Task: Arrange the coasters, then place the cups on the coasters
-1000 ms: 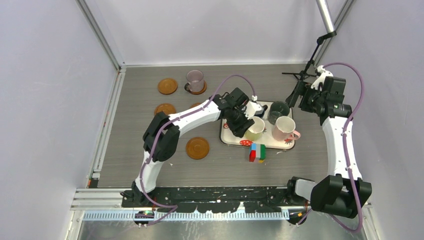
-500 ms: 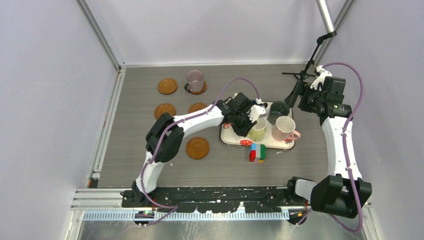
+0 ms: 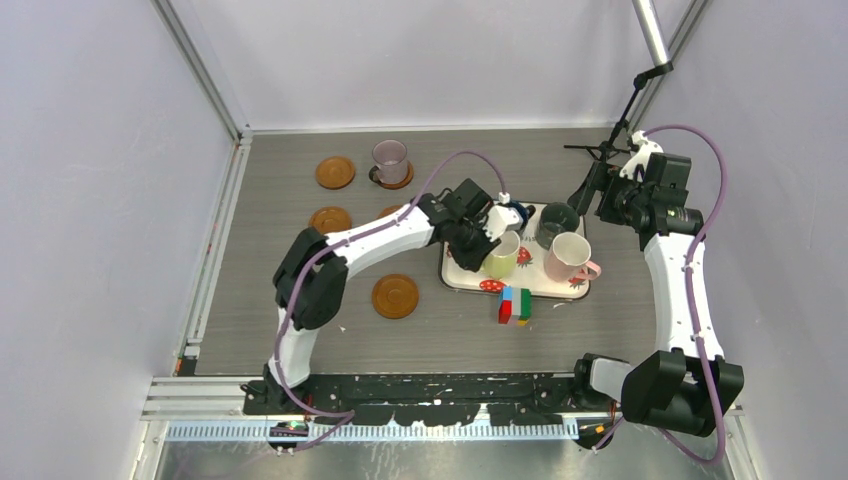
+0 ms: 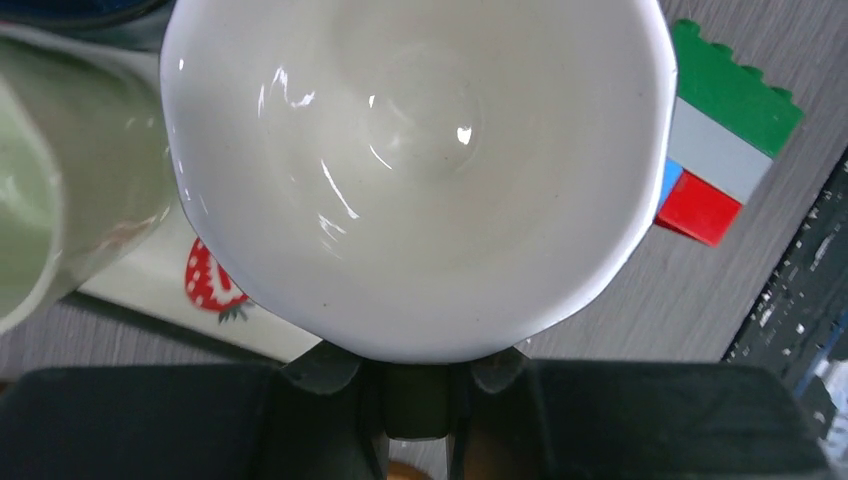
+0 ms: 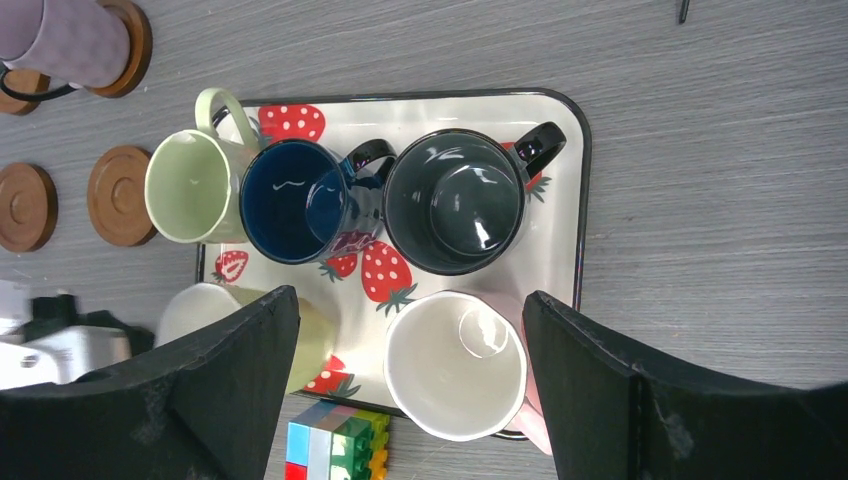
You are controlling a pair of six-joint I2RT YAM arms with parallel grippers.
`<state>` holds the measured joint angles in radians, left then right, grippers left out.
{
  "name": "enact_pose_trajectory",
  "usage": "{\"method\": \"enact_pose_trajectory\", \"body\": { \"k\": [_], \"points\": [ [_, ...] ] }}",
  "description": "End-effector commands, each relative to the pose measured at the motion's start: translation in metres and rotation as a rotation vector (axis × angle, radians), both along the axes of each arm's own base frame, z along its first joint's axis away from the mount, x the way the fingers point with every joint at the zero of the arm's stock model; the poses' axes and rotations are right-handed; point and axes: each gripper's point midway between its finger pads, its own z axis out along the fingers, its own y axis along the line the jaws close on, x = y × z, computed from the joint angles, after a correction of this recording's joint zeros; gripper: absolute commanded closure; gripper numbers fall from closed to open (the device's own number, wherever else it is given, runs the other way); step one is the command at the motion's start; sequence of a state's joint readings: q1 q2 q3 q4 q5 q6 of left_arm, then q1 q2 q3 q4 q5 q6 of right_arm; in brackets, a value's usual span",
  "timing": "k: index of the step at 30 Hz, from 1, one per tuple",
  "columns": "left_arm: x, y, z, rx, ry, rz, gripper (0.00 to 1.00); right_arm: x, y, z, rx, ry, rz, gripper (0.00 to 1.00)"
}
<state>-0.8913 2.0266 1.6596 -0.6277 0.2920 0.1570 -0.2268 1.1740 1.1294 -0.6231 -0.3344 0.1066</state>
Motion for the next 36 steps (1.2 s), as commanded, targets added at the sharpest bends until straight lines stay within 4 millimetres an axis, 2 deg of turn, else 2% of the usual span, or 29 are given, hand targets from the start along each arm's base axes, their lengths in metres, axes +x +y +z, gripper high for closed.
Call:
{"method": "enact_pose_trajectory", "body": {
  "k": [1,4,7,12,15,22,25,28,29,31,36],
  "points": [
    [0.009,0.004,0.108,-0.195,-0.114,-0.004,1.00,0.002,-0.001,0.006,-0.007,-0.027,0.012,0.13],
    [0.010,0.024,0.129,-0.211,-0.124,0.015,1.00,0.001,0.001,0.006,-0.003,-0.026,0.018,0.13],
    [0.019,0.053,0.151,-0.223,-0.146,0.055,1.00,0.001,0.003,0.005,0.003,-0.026,0.029,0.14],
    [0.055,0.128,0.187,-0.207,-0.213,0.192,1.00,-0.001,0.007,0.004,0.019,-0.021,0.042,0.14],
    [0.080,0.179,0.194,-0.154,-0.236,0.284,1.00,-0.001,0.010,0.001,0.031,-0.015,0.055,0.14],
    [0.143,0.292,0.176,-0.056,-0.260,0.515,1.00,-0.001,0.011,-0.004,0.044,0.000,0.062,0.14],
    [0.168,0.327,0.162,-0.052,-0.237,0.565,1.00,0.000,0.012,-0.006,0.050,0.006,0.068,0.14],
    [0.195,0.349,0.151,-0.039,-0.246,0.577,1.00,0.000,0.013,-0.008,0.053,0.012,0.074,0.14],
    [0.204,0.364,0.144,-0.033,-0.235,0.600,1.00,0.001,0.013,-0.009,0.052,0.014,0.075,0.14],
    [0.220,0.379,0.131,-0.031,-0.217,0.621,1.00,0.000,0.013,-0.009,0.053,0.015,0.075,0.14],
    [0.253,0.395,0.103,-0.026,-0.202,0.654,0.99,0.000,0.013,-0.013,0.051,0.025,0.077,0.14]
  ]
}}
